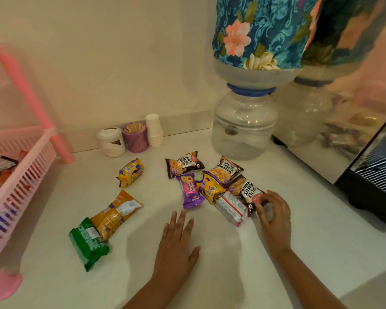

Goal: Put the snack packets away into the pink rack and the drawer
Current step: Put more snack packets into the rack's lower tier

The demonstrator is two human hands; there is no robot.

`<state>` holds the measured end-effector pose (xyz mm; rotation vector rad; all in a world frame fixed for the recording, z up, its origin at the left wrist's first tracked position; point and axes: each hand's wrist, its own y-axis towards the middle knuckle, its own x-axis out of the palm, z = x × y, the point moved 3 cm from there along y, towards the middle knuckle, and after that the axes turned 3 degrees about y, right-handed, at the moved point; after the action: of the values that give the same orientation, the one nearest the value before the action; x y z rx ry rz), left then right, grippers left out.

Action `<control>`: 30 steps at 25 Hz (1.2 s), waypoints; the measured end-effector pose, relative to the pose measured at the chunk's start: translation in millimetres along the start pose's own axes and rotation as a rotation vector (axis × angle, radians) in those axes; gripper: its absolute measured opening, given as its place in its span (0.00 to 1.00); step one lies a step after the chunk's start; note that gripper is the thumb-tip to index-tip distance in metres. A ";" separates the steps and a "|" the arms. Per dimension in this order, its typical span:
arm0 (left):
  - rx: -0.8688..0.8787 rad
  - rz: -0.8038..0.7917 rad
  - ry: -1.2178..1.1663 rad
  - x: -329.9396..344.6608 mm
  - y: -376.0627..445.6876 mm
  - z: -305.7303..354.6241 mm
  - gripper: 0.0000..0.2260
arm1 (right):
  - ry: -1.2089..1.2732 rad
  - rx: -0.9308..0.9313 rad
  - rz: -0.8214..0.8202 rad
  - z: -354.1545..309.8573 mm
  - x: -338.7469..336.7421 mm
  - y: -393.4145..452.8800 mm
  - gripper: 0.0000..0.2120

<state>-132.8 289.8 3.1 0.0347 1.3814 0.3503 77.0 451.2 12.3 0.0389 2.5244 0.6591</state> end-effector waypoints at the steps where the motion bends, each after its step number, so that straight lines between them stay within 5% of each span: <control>1: -0.015 -0.046 -0.066 10.5 5.0 15.1 0.34 | 0.019 0.071 0.006 6.8 -1.1 3.9 0.15; 8: -0.099 -0.019 -0.316 42.8 48.5 69.5 0.44 | 0.079 0.253 -0.200 22.6 11.1 11.9 0.41; 22: -0.163 0.028 -0.262 41.6 70.6 63.9 0.44 | 0.081 0.039 -0.304 22.0 13.4 12.4 0.18; 30: -0.208 0.079 -0.346 42.2 66.7 61.2 0.34 | 0.095 0.063 -0.360 20.8 11.9 10.7 0.19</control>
<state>-82.5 375.2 -9.9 -0.0214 0.9988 0.5270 76.1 471.8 -4.0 -0.4237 2.5481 0.4446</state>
